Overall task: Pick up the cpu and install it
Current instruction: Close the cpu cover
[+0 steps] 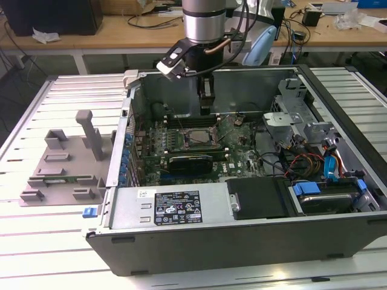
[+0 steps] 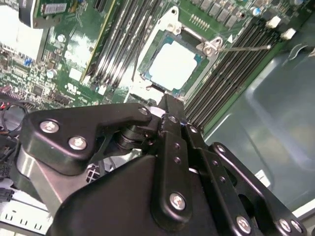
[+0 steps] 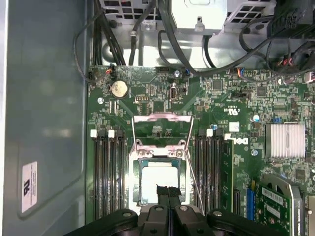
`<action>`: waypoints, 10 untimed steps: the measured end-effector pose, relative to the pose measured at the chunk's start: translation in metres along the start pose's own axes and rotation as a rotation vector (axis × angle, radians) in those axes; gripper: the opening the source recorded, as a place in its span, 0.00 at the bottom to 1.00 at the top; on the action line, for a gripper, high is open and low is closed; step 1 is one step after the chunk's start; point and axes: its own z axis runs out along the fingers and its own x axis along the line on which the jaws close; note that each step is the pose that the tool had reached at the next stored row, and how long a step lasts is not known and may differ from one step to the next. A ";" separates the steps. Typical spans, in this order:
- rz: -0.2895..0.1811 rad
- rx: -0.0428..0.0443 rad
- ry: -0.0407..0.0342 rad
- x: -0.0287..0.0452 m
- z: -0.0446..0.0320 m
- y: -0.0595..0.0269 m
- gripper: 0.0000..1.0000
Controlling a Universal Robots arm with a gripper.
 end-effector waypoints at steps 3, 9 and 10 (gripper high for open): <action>0.000 0.0000 0.0000 -0.0001 0.0003 0.0079 0.11; 0.000 0.0000 0.0001 -0.0003 0.0010 0.0251 0.11; 0.000 0.0000 0.0001 -0.0003 0.0011 0.0271 0.11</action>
